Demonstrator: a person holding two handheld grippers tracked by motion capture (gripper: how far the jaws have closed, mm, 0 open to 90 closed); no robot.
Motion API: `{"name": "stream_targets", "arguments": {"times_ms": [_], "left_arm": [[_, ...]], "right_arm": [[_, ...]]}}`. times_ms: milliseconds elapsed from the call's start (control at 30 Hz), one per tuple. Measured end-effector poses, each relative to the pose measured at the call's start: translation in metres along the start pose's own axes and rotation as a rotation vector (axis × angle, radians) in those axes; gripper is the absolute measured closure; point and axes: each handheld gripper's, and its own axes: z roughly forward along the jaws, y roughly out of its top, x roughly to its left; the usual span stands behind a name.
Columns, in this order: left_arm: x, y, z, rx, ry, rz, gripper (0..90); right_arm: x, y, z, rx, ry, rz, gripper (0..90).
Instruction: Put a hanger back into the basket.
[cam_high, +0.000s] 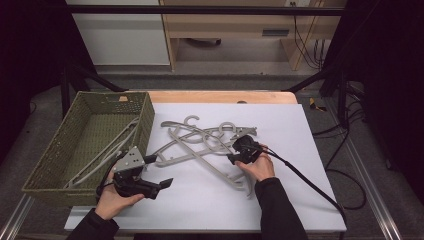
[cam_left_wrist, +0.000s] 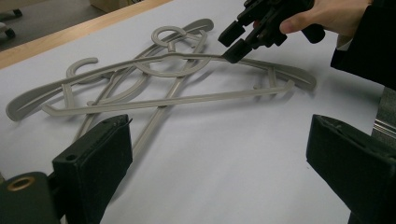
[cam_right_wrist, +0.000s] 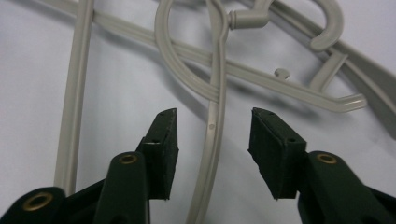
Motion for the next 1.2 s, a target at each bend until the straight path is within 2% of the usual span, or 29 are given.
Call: {"name": "stream_targets", "arguments": {"times_ms": [167,467,600,700,1067,1200], "left_arm": [[0.001,0.0,-0.001,-0.002,0.001,-0.001,6.9],[0.001,0.0,0.0,0.002,0.002,0.002,7.1],[0.001,0.0,-0.001,0.0,0.003,-0.003,7.2],[0.002,0.0,-0.002,-0.001,0.005,-0.001,7.3],[0.001,0.001,-0.002,-0.003,0.006,-0.002,7.6],[-0.001,0.001,-0.001,0.005,0.003,0.006,7.6]], "right_arm": [[0.0,-0.002,0.008,0.04,0.003,-0.003,61.5],[-0.002,-0.002,0.017,0.078,0.016,0.029,76.5],[-0.003,-0.002,0.018,0.083,0.013,0.047,79.2],[-0.004,-0.002,0.017,0.09,-0.019,0.059,81.6],[-0.005,-0.003,0.01,0.062,-0.012,0.05,82.4],[-0.007,-0.006,0.001,0.049,0.004,0.054,82.5]]}}
